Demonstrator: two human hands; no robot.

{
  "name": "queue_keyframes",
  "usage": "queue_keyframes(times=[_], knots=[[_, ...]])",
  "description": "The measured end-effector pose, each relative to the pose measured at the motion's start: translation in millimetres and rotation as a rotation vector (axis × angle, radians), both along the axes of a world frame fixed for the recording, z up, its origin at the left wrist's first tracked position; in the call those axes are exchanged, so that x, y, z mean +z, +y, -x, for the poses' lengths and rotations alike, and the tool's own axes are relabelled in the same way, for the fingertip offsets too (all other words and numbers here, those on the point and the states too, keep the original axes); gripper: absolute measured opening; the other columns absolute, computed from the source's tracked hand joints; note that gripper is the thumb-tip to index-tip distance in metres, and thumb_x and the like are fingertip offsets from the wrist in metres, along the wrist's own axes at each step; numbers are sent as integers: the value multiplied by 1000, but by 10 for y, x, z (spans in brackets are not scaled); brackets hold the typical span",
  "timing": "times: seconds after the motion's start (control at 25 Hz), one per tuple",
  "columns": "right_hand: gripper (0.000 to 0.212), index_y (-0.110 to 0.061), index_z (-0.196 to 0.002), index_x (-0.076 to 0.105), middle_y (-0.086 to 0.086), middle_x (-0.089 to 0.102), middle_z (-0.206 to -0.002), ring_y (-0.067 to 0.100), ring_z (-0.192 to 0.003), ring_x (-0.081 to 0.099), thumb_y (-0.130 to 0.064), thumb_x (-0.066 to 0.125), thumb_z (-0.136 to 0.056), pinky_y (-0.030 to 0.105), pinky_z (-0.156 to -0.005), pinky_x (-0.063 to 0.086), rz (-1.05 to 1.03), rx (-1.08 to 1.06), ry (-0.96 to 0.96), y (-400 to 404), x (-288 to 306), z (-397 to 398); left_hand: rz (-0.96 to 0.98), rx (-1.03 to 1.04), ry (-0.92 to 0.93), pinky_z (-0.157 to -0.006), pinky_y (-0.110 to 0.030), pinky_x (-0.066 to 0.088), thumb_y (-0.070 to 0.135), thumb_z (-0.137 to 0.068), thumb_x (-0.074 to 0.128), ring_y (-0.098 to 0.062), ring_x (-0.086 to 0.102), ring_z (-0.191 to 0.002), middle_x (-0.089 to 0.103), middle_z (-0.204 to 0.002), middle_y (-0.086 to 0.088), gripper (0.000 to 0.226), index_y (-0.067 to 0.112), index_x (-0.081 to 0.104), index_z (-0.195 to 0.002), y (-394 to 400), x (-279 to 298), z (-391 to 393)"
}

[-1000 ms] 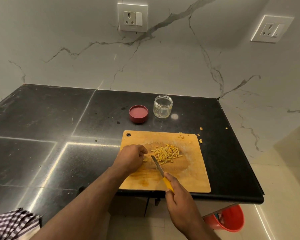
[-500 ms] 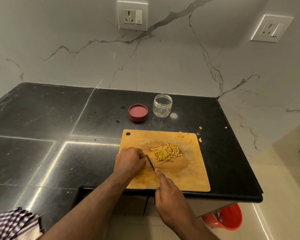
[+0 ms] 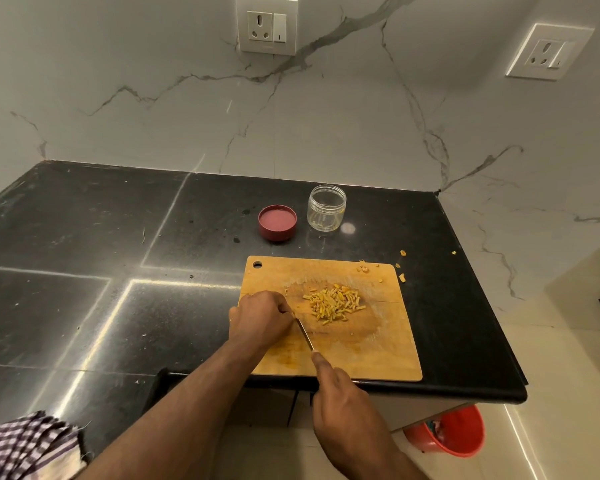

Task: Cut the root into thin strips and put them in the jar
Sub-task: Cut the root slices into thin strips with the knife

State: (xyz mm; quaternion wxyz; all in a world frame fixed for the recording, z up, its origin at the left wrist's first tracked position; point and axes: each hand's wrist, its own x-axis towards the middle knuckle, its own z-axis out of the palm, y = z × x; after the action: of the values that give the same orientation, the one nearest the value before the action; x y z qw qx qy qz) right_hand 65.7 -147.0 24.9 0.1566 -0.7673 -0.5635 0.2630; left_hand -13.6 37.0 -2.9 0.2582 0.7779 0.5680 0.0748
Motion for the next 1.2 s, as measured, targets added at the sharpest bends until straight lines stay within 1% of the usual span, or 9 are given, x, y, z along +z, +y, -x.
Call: queue_keyframes(times=[0.08,0.16,0.36,0.52,0.64,0.72,0.8,0.96,1.2], knots=[[54,-32,-155,10,-8,45,-133,8,-99,52,-28,28,-105,22,-80,41,-33,-20,13,-19,22,-23,15,7,-16,-87,-40,48,33,-91,62,-10,60,-89,68,-85,18,13,31,74,-87,0,-20,21],[54,-33,-155,10,-8,45,-134,8,-103,51,-29,29,-105,22,-83,42,-55,-44,42,37,38,-33,27,21,-29,-87,-40,50,34,-90,63,-8,61,-90,69,-87,20,12,34,75,-89,-10,-29,34],[53,-30,-155,12,-3,46,-135,13,-108,51,-27,29,-105,26,-87,44,-50,-24,33,214,6,-7,44,81,-52,-88,-41,51,35,-87,67,-8,61,-88,67,-82,21,11,36,70,-77,-22,-21,41],[53,-30,-155,12,-1,47,-135,16,-108,52,-28,28,-105,30,-86,44,-27,-8,10,219,-23,-10,54,91,-59,-87,-41,50,38,-87,69,-8,61,-89,67,-81,21,11,35,71,-77,-2,-34,51],[53,-33,-154,11,-5,45,-136,11,-106,52,-31,27,-104,28,-86,45,-12,8,17,40,-52,-29,33,97,-42,-88,-41,46,40,-89,68,-9,59,-90,67,-81,19,11,33,72,-81,-2,-34,33],[53,-33,-155,11,-10,42,-139,5,-106,50,-31,26,-104,23,-88,45,-25,35,9,-59,-58,-42,33,101,-31,-90,-42,45,41,-88,68,-9,59,-91,67,-83,20,9,34,73,-83,-2,-34,32],[53,-34,-155,11,-11,44,-136,5,-103,50,-30,29,-105,18,-84,43,-61,-5,49,-56,-22,-55,43,97,-21,-91,-43,45,40,-89,66,-8,59,-92,67,-84,21,10,35,73,-84,-3,-41,46],[53,-33,-155,12,-7,45,-136,7,-106,48,-28,30,-105,22,-88,41,-70,-26,76,83,41,-42,67,118,-44,-91,-42,46,40,-90,67,-7,59,-92,69,-89,22,8,38,72,-84,4,-33,68],[52,-31,-155,14,-3,46,-136,14,-108,51,-28,29,-105,27,-88,44,-41,-11,28,200,-33,-14,96,167,-15,-93,-43,43,40,-87,71,-10,59,-92,67,-82,18,11,32,71,-79,36,38,39]])
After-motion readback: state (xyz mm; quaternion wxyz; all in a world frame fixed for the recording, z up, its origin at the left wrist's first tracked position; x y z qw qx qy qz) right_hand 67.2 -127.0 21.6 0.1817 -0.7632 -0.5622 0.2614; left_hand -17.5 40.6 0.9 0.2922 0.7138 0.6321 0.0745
